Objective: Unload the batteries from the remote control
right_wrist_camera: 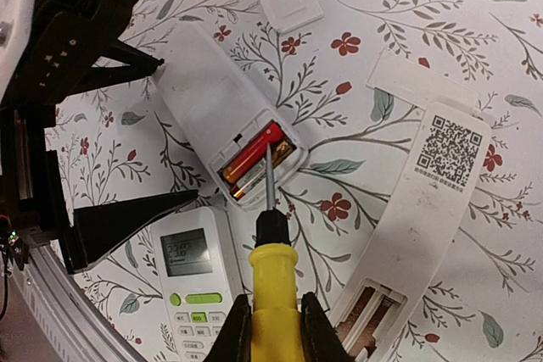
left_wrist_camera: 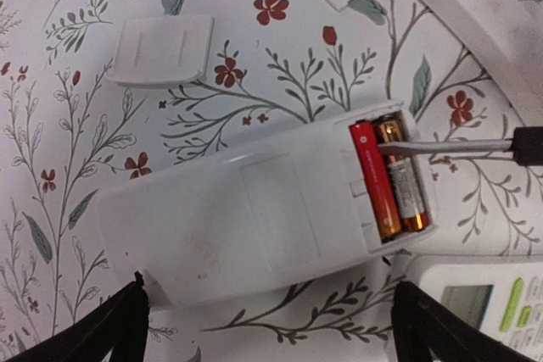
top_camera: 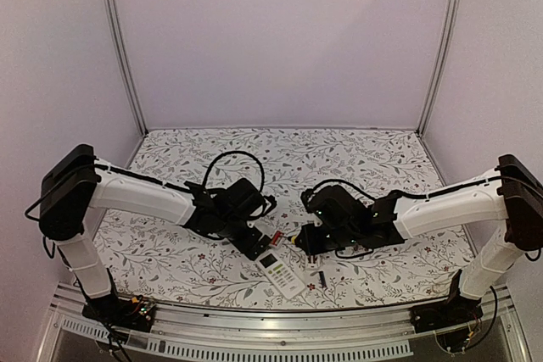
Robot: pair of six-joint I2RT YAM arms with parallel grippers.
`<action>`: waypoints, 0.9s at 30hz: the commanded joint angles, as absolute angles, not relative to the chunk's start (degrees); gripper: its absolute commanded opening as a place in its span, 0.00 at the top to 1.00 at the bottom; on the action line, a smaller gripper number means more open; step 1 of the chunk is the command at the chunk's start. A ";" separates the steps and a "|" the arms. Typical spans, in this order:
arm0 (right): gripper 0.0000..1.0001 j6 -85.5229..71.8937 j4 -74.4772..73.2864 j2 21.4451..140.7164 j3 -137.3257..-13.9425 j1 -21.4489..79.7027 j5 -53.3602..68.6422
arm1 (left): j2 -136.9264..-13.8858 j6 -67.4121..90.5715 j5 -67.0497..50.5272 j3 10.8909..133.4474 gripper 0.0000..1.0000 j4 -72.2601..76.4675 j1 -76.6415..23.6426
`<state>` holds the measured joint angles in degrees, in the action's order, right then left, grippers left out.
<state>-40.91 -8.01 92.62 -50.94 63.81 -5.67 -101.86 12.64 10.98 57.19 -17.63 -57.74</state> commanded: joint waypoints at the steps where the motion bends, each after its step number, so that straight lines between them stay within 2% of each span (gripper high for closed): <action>1: 1.00 -40.03 -13.10 92.06 -51.44 64.49 -5.46 | -100.43 7.91 12.60 58.60 0.00 -21.24 -58.08; 17: 1.00 -41.38 -20.35 84.88 -53.92 64.41 -11.52 | -103.90 -16.70 -1.97 64.99 0.00 -17.97 -52.96; 27: 1.00 -42.14 -20.83 81.83 -53.04 64.37 -12.33 | -109.47 -17.20 -9.73 69.46 0.00 -14.63 -50.24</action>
<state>-41.28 -19.68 83.46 -52.31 64.12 -10.85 -106.69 -16.29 -5.15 66.61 -16.27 -52.14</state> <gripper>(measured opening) 0.144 0.996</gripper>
